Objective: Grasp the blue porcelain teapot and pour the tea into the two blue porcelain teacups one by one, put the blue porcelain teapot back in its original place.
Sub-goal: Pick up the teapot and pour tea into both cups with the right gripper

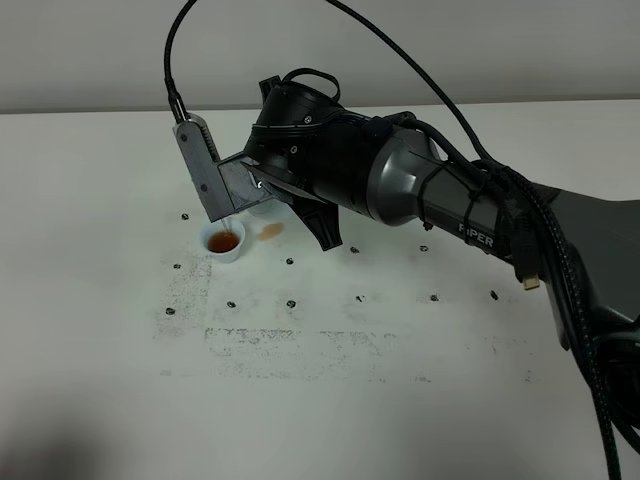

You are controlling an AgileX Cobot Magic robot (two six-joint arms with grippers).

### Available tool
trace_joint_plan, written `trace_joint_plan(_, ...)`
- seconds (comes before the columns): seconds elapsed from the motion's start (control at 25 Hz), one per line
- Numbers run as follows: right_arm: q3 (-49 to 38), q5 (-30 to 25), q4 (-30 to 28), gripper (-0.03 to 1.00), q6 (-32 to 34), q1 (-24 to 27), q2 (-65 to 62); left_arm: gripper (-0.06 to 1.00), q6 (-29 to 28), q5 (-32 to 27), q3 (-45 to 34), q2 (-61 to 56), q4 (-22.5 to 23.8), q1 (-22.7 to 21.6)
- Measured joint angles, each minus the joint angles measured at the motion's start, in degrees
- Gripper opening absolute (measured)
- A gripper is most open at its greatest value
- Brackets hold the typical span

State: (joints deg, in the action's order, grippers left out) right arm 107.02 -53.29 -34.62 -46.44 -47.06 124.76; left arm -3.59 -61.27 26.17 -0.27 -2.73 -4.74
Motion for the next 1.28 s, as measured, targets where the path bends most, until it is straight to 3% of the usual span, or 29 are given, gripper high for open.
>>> trace_joint_plan(1.28,0.06,-0.06,0.00,0.05,0.00,0.00,0.00,0.72,0.00,0.00,0.00,0.00,0.00,0.00)
